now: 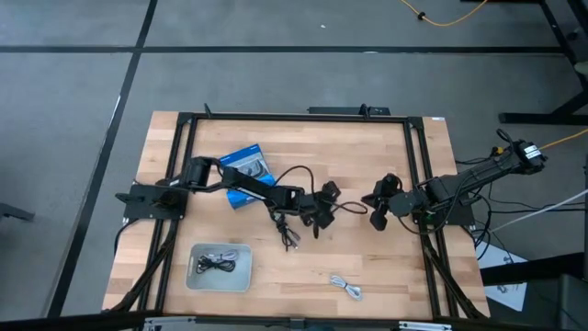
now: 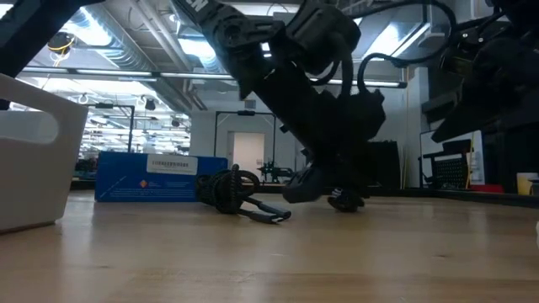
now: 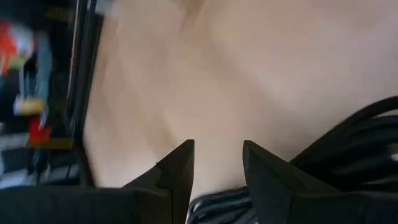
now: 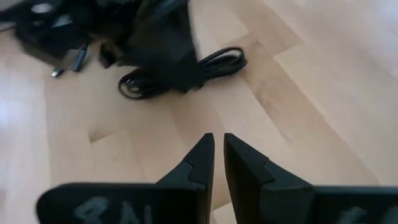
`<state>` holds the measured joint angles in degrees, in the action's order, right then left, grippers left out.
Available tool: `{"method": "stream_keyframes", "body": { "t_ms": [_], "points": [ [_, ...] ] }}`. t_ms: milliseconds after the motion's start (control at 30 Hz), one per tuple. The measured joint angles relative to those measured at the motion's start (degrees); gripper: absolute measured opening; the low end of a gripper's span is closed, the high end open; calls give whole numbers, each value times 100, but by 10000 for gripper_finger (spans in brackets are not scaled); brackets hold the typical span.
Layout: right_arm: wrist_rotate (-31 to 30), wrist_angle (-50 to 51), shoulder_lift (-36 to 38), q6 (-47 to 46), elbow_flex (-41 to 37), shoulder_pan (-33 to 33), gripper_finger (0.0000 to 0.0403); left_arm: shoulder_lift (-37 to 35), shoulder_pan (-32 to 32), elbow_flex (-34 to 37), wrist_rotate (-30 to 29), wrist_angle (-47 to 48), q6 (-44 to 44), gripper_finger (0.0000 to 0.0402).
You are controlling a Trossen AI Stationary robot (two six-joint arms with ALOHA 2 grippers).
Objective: Pick and place USB-C Cables
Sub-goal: Put the right black usb cable into the white bin
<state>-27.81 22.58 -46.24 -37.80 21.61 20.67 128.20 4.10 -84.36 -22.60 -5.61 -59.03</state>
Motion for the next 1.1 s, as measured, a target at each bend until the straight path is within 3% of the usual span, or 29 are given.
{"method": "stream_keyframes", "body": {
  "t_ms": [267, 433, 733, 1100],
  "points": [
    [96, 1, 0, -95, 0, 9, 41, -79, -7, -2, -1408, 241, 705, 130],
    [101, 1, 0, -92, 0, 9, 41, -79, -1, 0, -1333, 833, 1409, 130],
    [103, 3, 0, -84, 0, 9, 41, -84, 227, -2, -1125, 1092, 1397, 130],
    [109, 32, 2, -75, 0, 9, 41, -229, 789, -13, -933, 2026, 2299, 130]
  ]
}}
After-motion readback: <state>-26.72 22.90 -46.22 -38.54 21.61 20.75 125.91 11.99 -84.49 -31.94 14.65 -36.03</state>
